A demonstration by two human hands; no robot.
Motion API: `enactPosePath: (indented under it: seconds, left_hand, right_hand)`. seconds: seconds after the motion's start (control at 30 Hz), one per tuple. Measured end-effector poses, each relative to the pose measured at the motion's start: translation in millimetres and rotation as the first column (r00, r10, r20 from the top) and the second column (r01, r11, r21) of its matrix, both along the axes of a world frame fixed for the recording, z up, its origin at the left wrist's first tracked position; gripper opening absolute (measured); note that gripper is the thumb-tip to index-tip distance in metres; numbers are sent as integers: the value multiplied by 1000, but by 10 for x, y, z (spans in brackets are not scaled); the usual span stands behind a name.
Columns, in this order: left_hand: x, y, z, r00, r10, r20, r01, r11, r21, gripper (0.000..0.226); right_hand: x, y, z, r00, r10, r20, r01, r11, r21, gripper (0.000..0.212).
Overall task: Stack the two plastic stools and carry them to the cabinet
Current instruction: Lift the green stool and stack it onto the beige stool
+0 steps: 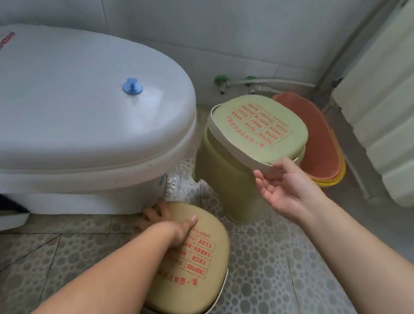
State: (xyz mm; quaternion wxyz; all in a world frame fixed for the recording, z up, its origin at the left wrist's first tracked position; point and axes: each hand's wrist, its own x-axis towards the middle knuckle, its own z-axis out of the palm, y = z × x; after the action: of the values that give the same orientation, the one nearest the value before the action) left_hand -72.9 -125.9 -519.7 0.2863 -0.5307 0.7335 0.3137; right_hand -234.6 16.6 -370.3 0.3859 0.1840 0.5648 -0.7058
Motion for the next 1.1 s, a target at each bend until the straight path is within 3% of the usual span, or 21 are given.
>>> enactPosePath:
  seconds: [0.17,0.57,0.73,1.1]
  left_hand:
    - [48,39,74,999,-35,-4,34,995,-98,110]
    - [82,95,201,999,-44,-13,43,993,-113,103]
    - [107,83,201,998,-44,-35,40,992,-120,103]
    - [171,116,132,992,-28,-121,8,987,-161,102]
  right_hand:
    - [284,456,261,997,-81,-17,80,996,-25,31]
    - [894,1079,451,983,-184,14,185,979,-87,26]
    - [1033,1160,359,990,-138,29,141,983,-114,16]
    - [1107,1126,336,992,-120,-33,112,977,-184,16]
